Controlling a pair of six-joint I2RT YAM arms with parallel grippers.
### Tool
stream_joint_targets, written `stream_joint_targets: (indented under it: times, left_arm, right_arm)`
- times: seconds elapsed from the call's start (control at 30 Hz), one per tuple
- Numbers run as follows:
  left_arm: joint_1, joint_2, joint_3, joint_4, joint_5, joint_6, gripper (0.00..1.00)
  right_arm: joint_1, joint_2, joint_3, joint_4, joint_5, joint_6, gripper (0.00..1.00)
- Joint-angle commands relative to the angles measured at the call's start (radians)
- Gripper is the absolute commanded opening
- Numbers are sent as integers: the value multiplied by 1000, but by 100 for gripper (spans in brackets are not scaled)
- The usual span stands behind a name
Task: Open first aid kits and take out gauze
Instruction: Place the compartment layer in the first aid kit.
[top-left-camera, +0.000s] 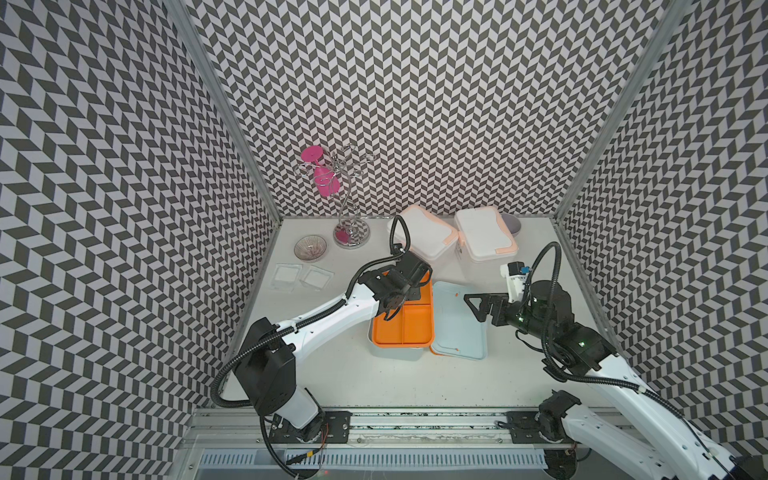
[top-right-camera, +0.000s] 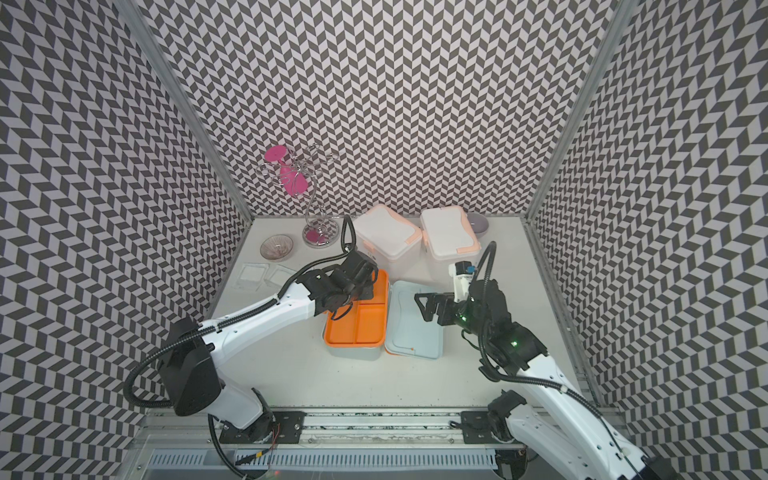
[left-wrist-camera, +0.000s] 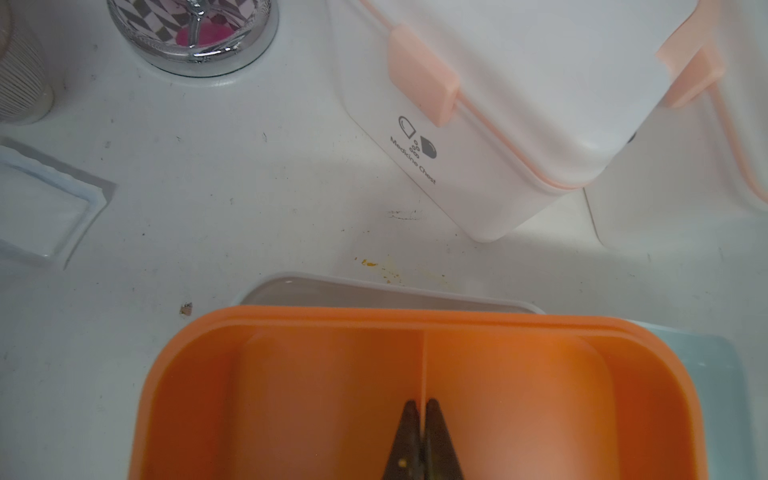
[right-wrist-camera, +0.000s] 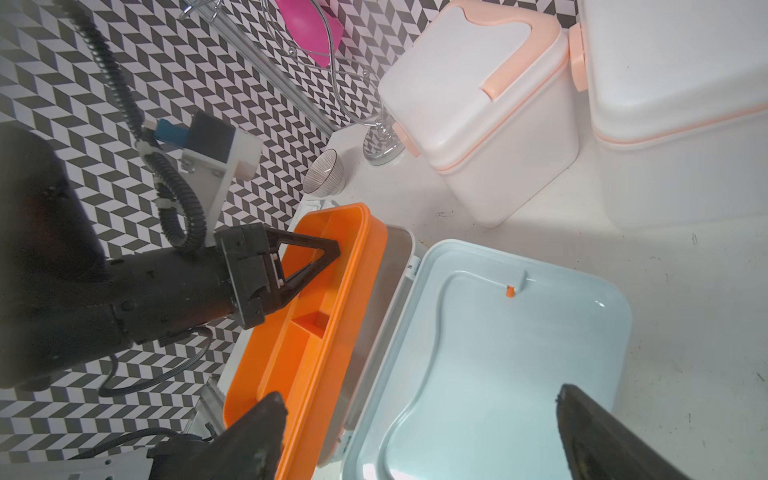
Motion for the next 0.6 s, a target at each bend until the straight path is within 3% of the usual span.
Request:
stream_joint_targets:
  times: [0.0, 0.27, 0.57]
  left_arm:
    - [-7, 34, 65, -44, -96, 1, 0]
    - [-7, 103, 83, -69, -108, 44, 0]
    - [-7, 89, 70, -71, -91, 96, 0]
  right_arm:
    - [-2, -8, 0, 38, 19, 4, 100]
    - [-1, 10, -5, 40, 25, 2, 100]
    - [-2, 23, -9, 38, 41, -2, 100]
